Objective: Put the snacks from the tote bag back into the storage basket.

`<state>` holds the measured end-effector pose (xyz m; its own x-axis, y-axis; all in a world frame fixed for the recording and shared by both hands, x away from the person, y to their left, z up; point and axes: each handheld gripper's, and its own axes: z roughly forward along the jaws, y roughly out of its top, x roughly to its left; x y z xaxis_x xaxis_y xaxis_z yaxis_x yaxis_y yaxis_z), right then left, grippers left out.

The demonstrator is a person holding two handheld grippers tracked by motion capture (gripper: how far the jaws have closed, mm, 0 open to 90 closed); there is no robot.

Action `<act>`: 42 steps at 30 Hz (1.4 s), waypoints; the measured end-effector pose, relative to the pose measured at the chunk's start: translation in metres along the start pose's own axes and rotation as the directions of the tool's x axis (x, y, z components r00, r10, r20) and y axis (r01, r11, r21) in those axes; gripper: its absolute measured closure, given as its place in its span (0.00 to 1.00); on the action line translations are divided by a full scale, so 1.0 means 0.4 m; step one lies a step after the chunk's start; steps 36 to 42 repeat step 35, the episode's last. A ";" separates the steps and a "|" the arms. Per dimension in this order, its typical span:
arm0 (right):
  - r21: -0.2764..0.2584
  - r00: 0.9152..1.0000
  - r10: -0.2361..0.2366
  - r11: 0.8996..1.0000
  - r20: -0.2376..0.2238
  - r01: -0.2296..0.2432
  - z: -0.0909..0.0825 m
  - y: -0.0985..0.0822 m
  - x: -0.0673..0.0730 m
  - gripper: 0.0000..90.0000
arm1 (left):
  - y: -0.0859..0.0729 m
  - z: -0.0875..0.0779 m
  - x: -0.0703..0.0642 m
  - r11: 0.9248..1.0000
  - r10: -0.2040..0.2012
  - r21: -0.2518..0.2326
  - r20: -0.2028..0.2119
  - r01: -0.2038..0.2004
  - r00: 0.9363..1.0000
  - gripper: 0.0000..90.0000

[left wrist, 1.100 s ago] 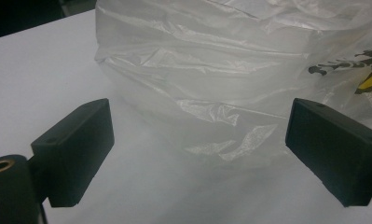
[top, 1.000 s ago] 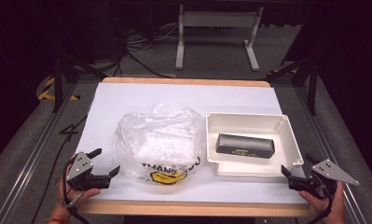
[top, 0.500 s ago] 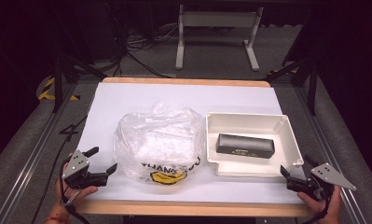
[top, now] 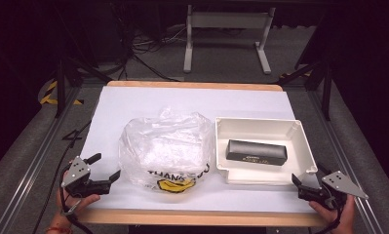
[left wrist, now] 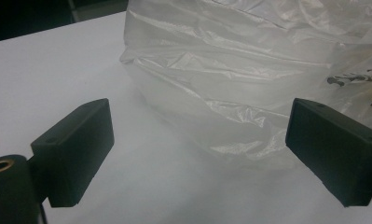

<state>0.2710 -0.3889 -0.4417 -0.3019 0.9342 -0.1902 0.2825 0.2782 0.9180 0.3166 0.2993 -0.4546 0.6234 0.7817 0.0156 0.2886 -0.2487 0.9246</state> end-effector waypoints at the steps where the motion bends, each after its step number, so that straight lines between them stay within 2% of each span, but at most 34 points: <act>1: 0.004 1.000 0.000 1.000 -0.010 0.000 0.001 0.000 -0.001 0.05 | 0.000 0.001 0.001 1.000 -0.001 0.002 0.000 0.001 1.000 0.10; 8: 0.000 1.000 0.004 1.000 0.001 -0.004 0.000 -0.001 -0.001 0.05 | 0.002 0.006 0.002 1.000 0.000 0.012 -0.008 0.000 1.000 0.10; 15: -0.004 1.000 0.009 1.000 -0.006 -0.009 -0.001 -0.002 -0.002 0.05 | 0.001 0.007 0.004 1.000 -0.005 0.009 -0.008 0.005 1.000 0.10; 22: 0.006 0.999 0.037 0.999 0.013 -0.037 0.000 -0.002 -0.007 0.06 | -0.002 0.013 0.002 1.000 0.010 0.025 -0.011 -0.009 1.000 0.09; 32: 0.007 1.000 0.029 1.000 -0.005 -0.029 0.002 -0.001 -0.005 0.06 | -0.003 0.011 0.003 1.000 0.007 0.025 -0.012 -0.007 1.000 0.09; 42: 0.009 1.000 0.030 1.000 -0.003 -0.030 0.003 -0.001 -0.006 0.06 | -0.004 0.010 0.004 1.000 -0.004 0.024 -0.014 0.004 1.000 0.10</act>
